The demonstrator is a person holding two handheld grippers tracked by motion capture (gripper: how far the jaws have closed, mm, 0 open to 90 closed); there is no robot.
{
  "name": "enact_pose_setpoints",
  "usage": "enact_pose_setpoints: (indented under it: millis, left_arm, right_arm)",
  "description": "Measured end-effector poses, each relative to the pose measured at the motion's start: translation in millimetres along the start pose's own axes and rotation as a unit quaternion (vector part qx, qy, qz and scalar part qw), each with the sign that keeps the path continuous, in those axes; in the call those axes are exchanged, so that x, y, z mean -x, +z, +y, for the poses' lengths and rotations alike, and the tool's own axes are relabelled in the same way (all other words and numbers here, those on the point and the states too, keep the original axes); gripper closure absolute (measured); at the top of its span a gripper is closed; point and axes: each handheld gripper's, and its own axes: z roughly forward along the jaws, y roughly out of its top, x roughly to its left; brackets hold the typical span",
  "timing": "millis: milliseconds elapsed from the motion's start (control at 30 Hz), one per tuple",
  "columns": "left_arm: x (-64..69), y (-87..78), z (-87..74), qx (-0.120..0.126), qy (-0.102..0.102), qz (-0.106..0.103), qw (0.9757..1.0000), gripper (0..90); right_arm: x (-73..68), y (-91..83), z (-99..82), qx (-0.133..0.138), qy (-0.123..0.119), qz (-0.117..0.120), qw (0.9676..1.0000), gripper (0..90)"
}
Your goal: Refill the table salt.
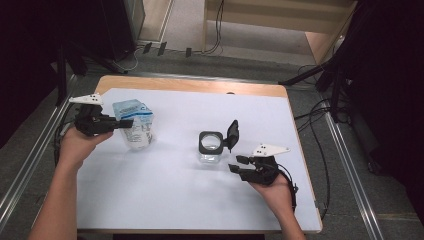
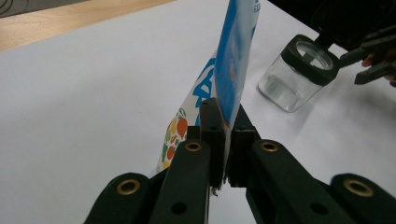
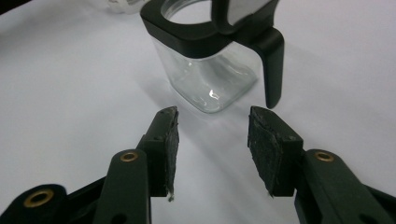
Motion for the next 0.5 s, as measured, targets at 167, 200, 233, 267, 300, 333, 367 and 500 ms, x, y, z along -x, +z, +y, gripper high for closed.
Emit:
enact_pose_setpoints:
  millis: [167, 200, 233, 267, 300, 333, 367, 500]
  left_arm:
    - [6.0, -4.4, 4.6, 0.005, -0.006, 0.003, 1.0000, 90.0]
    - [8.0, -5.5, 6.3, 0.000, -0.010, 0.003, 0.9999, 90.0]
    - [9.5, -6.1, 7.3, -0.002, -0.010, 0.004, 0.9999, 90.0]
    - [12.0, -6.6, 8.5, -0.004, -0.009, 0.004, 0.9999, 90.0]
    - [15.2, -7.2, 10.1, -0.003, -0.008, 0.002, 1.0000, 90.0]
    - [17.2, -7.9, 11.6, -0.004, -0.005, 0.000, 1.0000, 90.0]
    - [19.2, -8.0, 12.2, -0.001, -0.006, -0.002, 1.0000, 90.0]
    - [27.5, -8.6, 15.9, 0.003, -0.008, -0.014, 0.9999, 90.0]
  right_arm:
    - [-7.7, 1.2, 4.3, 0.002, -0.005, 0.009, 0.9999, 55.8]
    - [-9.0, 1.6, 5.0, 0.002, -0.008, 0.012, 0.9999, 56.0]
    - [-11.0, 1.8, 6.1, 0.002, -0.007, 0.013, 0.9999, 56.3]
    - [-12.1, 1.9, 6.8, 0.003, -0.008, 0.016, 0.9998, 56.5]
    - [-13.8, 2.1, 7.9, 0.004, -0.009, 0.018, 0.9998, 56.7]
    - [-16.3, 2.3, 9.3, 0.007, -0.011, 0.022, 0.9997, 57.1]
    - [-18.9, 2.4, 10.2, 0.008, -0.013, 0.025, 0.9996, 57.3]
    - [-29.1, 5.1, 14.2, 0.005, -0.030, 0.035, 0.9989, 58.1]
